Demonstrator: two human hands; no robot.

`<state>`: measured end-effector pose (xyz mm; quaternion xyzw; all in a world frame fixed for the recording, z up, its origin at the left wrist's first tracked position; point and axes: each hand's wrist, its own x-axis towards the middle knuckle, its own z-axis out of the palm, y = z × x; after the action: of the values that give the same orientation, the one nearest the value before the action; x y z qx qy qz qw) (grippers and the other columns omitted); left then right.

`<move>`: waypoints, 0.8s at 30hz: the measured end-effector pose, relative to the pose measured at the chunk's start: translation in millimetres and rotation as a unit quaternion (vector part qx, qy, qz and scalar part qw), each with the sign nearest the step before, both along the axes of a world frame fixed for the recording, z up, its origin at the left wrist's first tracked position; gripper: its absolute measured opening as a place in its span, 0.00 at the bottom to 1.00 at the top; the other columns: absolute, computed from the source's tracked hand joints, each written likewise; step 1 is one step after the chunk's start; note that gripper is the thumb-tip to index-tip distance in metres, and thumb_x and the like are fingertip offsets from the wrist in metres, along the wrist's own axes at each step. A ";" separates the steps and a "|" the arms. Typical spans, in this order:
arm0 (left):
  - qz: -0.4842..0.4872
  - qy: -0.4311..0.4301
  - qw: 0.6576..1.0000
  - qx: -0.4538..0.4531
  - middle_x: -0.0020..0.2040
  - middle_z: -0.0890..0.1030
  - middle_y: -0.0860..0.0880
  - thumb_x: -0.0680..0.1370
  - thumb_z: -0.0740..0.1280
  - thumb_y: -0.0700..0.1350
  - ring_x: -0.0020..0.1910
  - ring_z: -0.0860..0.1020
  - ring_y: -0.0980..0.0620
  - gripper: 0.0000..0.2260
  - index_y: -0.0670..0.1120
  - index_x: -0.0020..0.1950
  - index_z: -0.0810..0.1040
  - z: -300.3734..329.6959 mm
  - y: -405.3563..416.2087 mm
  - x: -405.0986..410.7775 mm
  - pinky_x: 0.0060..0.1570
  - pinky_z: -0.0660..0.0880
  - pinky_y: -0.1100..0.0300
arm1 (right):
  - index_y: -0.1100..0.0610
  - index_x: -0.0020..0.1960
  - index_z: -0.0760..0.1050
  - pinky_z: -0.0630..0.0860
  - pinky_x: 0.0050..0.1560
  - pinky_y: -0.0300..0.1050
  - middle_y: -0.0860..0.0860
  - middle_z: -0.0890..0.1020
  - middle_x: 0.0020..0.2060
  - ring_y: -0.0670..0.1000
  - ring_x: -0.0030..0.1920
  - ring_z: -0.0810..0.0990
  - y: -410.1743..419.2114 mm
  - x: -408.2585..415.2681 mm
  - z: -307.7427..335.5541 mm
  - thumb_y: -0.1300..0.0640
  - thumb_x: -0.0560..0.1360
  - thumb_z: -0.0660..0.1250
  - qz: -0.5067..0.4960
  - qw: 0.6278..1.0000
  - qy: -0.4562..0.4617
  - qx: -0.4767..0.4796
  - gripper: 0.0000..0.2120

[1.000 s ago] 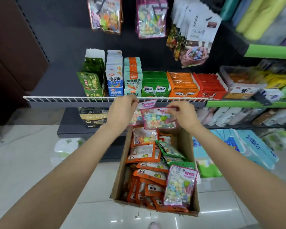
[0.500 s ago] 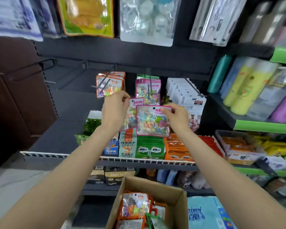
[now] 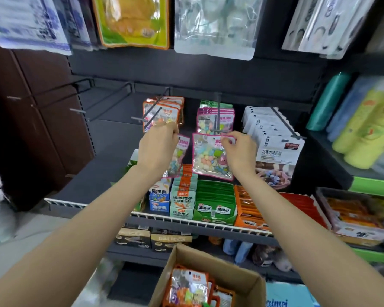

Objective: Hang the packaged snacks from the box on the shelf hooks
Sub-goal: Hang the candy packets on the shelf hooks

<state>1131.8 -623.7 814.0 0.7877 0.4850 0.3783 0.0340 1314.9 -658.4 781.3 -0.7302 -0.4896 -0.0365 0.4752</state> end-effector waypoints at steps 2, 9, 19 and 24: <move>0.000 0.004 1.000 0.004 0.51 0.81 0.43 0.79 0.60 0.38 0.46 0.79 0.44 0.11 0.42 0.56 0.79 -0.5 0.7 -0.1 0.43 0.75 0.54 | 0.57 0.58 0.79 0.76 0.41 0.42 0.54 0.83 0.48 0.51 0.38 0.80 2.3 0.6 -1.9 0.55 0.77 0.62 -0.018 1.000 -0.010 0.005 0.13; -0.005 0.001 1.000 0.005 0.52 0.81 0.44 0.80 0.59 0.39 0.48 0.78 0.45 0.11 0.44 0.57 0.79 0.6 9.1 2.1 0.41 0.69 0.58 | 0.58 0.55 0.80 0.72 0.40 0.41 0.53 0.83 0.48 0.52 0.46 0.81 20.8 6.3 7.9 0.57 0.77 0.64 -0.042 0.999 -0.030 -0.015 0.10; -0.019 0.037 0.999 -0.001 0.53 0.82 0.47 0.80 0.60 0.40 0.50 0.79 0.46 0.11 0.47 0.57 0.80 -13.7 24.1 0.3 0.43 0.71 0.58 | 0.58 0.35 0.69 0.66 0.35 0.44 0.56 0.76 0.38 0.53 0.37 0.75 90.6 33.8 16.4 0.61 0.76 0.63 -0.069 0.996 -0.007 -0.060 0.11; -0.047 0.046 0.998 -0.004 0.52 0.82 0.47 0.80 0.61 0.41 0.51 0.79 0.46 0.10 0.47 0.56 0.81 -15.5 23.5 2.1 0.46 0.73 0.55 | 0.63 0.46 0.75 0.68 0.39 0.43 0.60 0.77 0.49 0.54 0.40 0.73 97.2 38.2 9.2 0.61 0.76 0.63 -0.059 0.996 -0.005 -0.062 0.05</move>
<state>1133.8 -600.2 798.5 0.8258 0.4502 0.3381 0.0325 1353.0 -561.1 790.4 -0.7856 -0.4494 -0.0382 0.4237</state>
